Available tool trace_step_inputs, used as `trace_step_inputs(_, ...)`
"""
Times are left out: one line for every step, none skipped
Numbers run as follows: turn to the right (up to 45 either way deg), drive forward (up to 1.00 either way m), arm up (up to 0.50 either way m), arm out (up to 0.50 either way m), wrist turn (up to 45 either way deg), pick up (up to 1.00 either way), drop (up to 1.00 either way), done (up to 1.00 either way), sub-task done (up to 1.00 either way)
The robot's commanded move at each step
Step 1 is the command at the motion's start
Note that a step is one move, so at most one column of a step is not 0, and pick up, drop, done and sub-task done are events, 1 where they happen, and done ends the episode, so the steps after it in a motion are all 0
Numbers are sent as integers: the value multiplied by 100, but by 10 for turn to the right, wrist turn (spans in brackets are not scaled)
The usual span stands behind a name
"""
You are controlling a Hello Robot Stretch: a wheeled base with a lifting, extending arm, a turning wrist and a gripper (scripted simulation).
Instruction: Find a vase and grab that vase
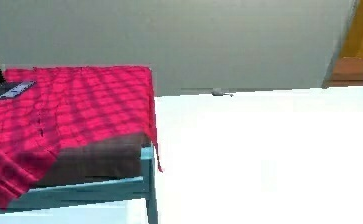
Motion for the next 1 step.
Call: trace_step_inputs(30,0,0,0,0,0,0,0,0)
